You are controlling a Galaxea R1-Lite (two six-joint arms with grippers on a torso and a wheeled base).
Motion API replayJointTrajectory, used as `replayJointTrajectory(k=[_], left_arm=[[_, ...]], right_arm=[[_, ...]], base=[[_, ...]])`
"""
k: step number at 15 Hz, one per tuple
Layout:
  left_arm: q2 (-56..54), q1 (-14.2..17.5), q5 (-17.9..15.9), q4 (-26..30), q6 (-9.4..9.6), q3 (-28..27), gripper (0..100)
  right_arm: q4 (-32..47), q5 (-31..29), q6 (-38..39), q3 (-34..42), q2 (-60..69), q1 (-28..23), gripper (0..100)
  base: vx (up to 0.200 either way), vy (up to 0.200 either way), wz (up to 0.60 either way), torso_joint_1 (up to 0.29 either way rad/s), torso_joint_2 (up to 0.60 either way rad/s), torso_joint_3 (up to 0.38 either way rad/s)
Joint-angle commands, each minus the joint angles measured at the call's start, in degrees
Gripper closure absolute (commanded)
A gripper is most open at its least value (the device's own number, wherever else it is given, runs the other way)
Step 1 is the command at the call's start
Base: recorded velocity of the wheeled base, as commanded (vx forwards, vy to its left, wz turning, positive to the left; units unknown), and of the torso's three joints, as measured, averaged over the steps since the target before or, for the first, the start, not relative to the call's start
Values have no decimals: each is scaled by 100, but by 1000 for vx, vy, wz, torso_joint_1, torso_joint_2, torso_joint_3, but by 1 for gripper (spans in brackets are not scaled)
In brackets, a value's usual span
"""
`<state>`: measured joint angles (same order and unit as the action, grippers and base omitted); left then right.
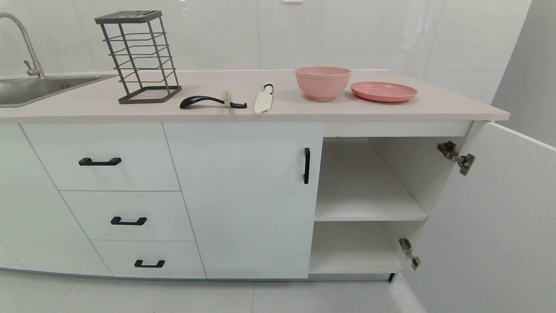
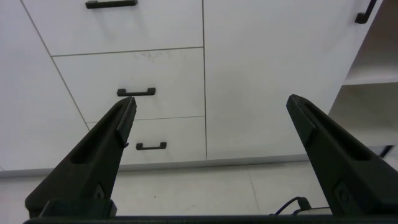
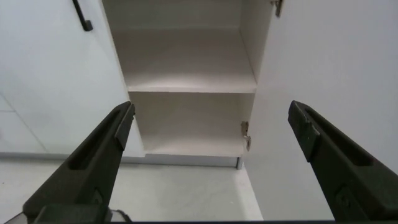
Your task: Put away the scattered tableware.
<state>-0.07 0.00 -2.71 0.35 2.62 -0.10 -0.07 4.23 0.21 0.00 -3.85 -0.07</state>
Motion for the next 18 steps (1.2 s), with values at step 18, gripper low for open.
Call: replayJointTrajectory(k=[18], left_arm=[[7, 0, -11, 0, 2, 1, 0]], right_arm=[[-1, -1, 6, 0, 385, -10, 0]], base=[[0, -33, -33, 1, 1, -1]])
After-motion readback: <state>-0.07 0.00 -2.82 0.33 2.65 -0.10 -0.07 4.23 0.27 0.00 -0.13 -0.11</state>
